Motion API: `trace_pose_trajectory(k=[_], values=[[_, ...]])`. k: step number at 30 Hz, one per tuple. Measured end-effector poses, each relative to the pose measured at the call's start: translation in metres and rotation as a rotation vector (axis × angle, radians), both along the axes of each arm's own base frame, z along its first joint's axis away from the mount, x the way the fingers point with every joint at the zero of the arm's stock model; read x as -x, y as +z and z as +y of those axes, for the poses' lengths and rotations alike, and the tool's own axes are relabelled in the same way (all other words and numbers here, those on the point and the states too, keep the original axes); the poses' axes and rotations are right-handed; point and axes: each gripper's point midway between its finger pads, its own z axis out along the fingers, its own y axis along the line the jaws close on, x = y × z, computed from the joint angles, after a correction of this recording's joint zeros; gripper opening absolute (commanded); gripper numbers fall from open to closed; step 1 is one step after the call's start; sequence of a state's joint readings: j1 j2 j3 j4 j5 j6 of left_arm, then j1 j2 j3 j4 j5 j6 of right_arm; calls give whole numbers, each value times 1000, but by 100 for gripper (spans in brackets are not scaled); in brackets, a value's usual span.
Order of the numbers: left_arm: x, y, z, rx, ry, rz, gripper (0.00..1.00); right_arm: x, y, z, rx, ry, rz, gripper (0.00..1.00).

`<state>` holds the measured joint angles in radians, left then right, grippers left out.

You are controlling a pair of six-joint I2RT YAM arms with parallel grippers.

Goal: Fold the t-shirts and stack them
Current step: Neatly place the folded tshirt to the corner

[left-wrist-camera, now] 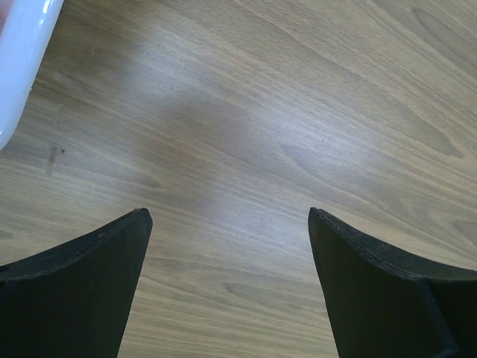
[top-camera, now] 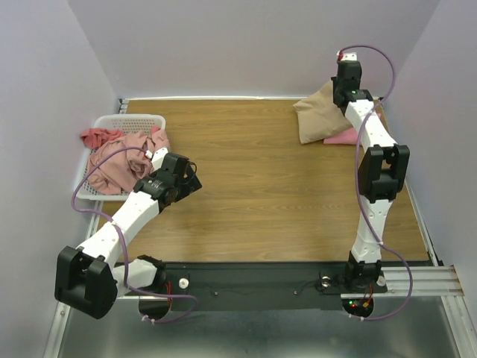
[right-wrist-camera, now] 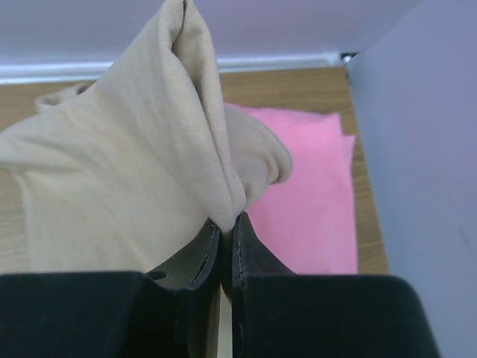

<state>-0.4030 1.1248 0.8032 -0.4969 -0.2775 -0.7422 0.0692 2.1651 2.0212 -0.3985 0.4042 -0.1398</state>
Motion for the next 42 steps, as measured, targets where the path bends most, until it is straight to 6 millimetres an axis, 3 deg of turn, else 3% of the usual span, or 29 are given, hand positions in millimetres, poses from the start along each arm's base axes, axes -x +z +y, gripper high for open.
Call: trace_pose_trajectory(k=[5, 10, 15, 22, 25, 30, 36, 42], values=[[-1, 1, 1, -6, 4, -3, 98, -6, 30, -16, 26, -25, -59, 0], [-1, 1, 2, -12, 9, -2, 98, -5, 36, -15, 24, -17, -68, 0], [-1, 1, 2, -13, 9, -2, 98, 4, 53, -13, 13, -6, -84, 0], [-1, 1, 2, -11, 8, -2, 98, 17, 98, -14, 4, -16, -165, 0], [-1, 1, 2, -11, 8, -2, 98, 21, 108, -15, 3, -23, -184, 0], [-1, 1, 2, -11, 7, -3, 98, 23, 100, -19, -3, -42, -170, 0], [-1, 0, 2, -12, 8, -1, 98, 21, 72, -32, -26, -72, -124, 0], [-1, -4, 2, -19, 8, 15, 98, 12, 31, -61, -44, -121, -64, 0]])
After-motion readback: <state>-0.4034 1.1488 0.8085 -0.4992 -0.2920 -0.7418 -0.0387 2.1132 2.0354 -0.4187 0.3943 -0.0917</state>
